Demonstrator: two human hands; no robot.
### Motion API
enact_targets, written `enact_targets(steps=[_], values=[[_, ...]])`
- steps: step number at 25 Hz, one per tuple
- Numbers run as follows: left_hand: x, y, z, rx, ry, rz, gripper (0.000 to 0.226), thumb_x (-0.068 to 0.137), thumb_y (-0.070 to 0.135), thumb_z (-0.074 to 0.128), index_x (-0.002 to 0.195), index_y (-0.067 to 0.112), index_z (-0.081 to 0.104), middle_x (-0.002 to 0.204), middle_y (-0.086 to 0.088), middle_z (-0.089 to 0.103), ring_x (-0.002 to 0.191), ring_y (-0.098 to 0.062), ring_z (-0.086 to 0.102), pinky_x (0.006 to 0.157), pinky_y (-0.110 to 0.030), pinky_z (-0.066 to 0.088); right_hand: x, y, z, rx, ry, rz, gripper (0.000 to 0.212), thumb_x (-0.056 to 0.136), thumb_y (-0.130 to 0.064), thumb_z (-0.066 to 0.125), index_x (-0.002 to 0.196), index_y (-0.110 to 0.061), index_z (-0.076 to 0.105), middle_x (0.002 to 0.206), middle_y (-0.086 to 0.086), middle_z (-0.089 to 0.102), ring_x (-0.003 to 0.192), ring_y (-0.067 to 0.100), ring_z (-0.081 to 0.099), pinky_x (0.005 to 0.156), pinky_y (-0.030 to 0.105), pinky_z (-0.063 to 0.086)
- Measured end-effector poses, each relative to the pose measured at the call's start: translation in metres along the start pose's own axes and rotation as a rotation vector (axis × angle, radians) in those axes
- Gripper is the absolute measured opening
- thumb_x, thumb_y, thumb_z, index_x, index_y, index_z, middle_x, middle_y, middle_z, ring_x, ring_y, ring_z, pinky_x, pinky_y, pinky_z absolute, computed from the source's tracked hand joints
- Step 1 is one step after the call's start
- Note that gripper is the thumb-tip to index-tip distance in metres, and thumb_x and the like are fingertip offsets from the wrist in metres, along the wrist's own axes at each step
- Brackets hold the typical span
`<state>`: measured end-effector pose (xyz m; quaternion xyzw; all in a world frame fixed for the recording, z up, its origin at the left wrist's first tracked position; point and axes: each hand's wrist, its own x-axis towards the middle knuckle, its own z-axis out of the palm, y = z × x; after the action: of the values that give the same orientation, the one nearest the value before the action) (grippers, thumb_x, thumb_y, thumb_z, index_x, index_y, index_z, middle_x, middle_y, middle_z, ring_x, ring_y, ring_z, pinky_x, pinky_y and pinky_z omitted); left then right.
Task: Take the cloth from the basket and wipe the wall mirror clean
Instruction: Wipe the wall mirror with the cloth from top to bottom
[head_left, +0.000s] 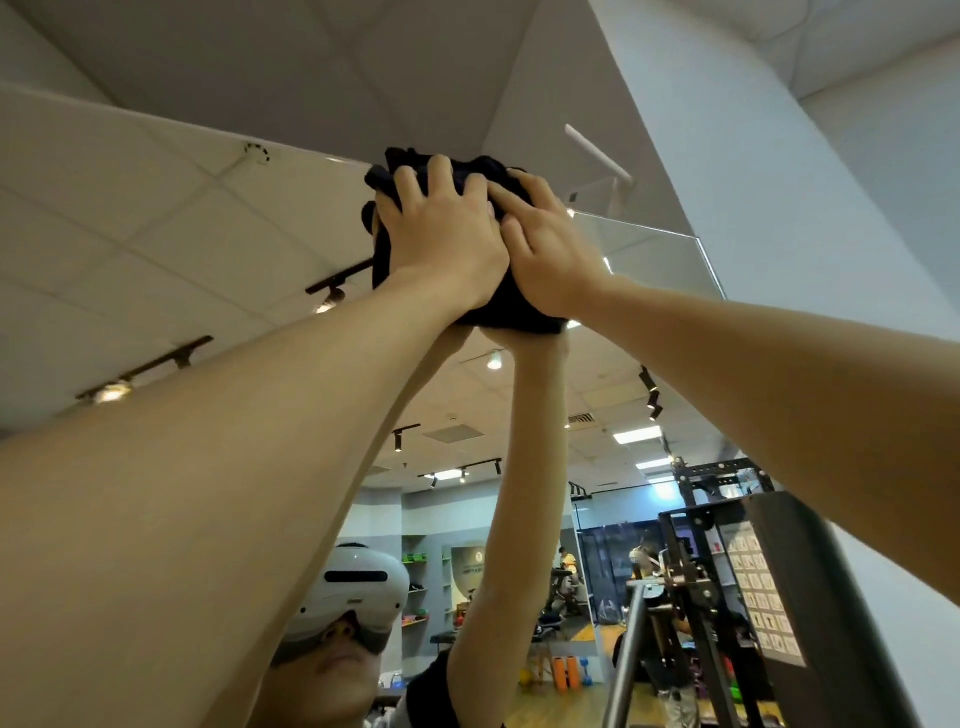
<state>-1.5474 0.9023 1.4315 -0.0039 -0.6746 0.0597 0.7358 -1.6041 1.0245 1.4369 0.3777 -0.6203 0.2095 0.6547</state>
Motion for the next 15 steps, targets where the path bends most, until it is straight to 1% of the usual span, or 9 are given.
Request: enact_targets(steps=[1,5,6,9,10,11,13,14,15], values=[[-0.001,0.015,0.007,-0.001,0.001,-0.007,0.040,0.107,0.035,0.033,0.141,0.019,0.048,0.154,-0.011,0.036,0.141,-0.041,0.030,0.120,-0.059,0.024,-0.005,0.013,-0.005,-0.006,-0.004,-0.001,0.063,0.100,-0.041,0.023,0.161,-0.029,0.037,0.168,0.005,0.027,0.151,0.024,0.033,0.123,0.040,0.031],[-0.002,0.074,0.030,0.009,-0.020,-0.004,0.043,0.106,0.034,0.035,0.146,0.020,0.044,0.158,-0.012,0.031,0.144,-0.042,0.027,0.121,-0.061,0.021,-0.022,0.068,-0.026,0.009,0.005,-0.016,0.067,0.097,-0.046,0.023,0.159,-0.029,0.041,0.163,0.005,0.033,0.148,0.023,0.037,0.123,0.045,0.033],[-0.002,0.087,0.035,0.011,-0.029,0.001,0.044,0.106,0.033,0.036,0.147,0.020,0.043,0.158,-0.012,0.029,0.145,-0.042,0.026,0.122,-0.061,0.021,-0.026,0.080,-0.032,0.014,0.000,-0.011,0.067,0.097,-0.045,0.023,0.158,-0.028,0.042,0.163,0.004,0.034,0.148,0.022,0.038,0.123,0.044,0.034],[0.002,0.122,0.051,0.016,-0.032,0.035,0.046,0.106,0.032,0.036,0.150,0.020,0.041,0.160,-0.013,0.027,0.147,-0.043,0.022,0.123,-0.062,0.019,-0.038,0.111,-0.046,-0.003,0.025,0.033,0.063,0.099,-0.038,0.026,0.158,-0.028,0.043,0.163,0.004,0.035,0.145,0.020,0.042,0.118,0.030,0.034],[0.006,0.133,0.056,0.013,-0.031,0.042,0.046,0.106,0.032,0.036,0.150,0.019,0.041,0.160,-0.013,0.026,0.147,-0.043,0.022,0.123,-0.063,0.018,-0.039,0.121,-0.050,-0.007,0.033,0.051,0.062,0.099,-0.037,0.026,0.158,-0.029,0.044,0.162,0.004,0.036,0.144,0.020,0.043,0.116,0.028,0.034],[0.006,0.144,0.062,0.011,-0.037,0.044,0.047,0.106,0.033,0.036,0.150,0.019,0.041,0.161,-0.014,0.026,0.148,-0.044,0.021,0.123,-0.063,0.017,-0.043,0.132,-0.053,-0.012,0.036,0.065,0.062,0.099,-0.037,0.026,0.158,-0.030,0.044,0.162,0.004,0.037,0.143,0.020,0.044,0.117,0.029,0.035],[0.007,0.161,0.071,0.022,-0.033,0.052,0.047,0.106,0.032,0.036,0.151,0.019,0.041,0.161,-0.014,0.025,0.148,-0.044,0.020,0.123,-0.064,0.016,-0.050,0.148,-0.058,-0.010,0.045,0.069,0.062,0.098,-0.038,0.026,0.157,-0.032,0.045,0.161,0.005,0.038,0.142,0.022,0.045,0.119,0.038,0.038],[0.007,0.173,0.075,0.020,-0.033,0.063,0.047,0.106,0.032,0.036,0.151,0.019,0.041,0.161,-0.014,0.025,0.149,-0.044,0.019,0.123,-0.064,0.016,-0.054,0.159,-0.063,-0.009,0.048,0.077,0.062,0.098,-0.036,0.026,0.157,-0.031,0.045,0.161,0.006,0.038,0.143,0.022,0.045,0.119,0.039,0.037],[0.008,0.185,0.079,0.013,-0.040,0.075,0.047,0.106,0.032,0.036,0.150,0.020,0.041,0.162,-0.014,0.025,0.149,-0.044,0.019,0.123,-0.064,0.016,-0.058,0.168,-0.069,-0.013,0.052,0.084,0.061,0.098,-0.034,0.027,0.157,-0.030,0.045,0.161,0.006,0.038,0.142,0.021,0.045,0.119,0.037,0.037]])
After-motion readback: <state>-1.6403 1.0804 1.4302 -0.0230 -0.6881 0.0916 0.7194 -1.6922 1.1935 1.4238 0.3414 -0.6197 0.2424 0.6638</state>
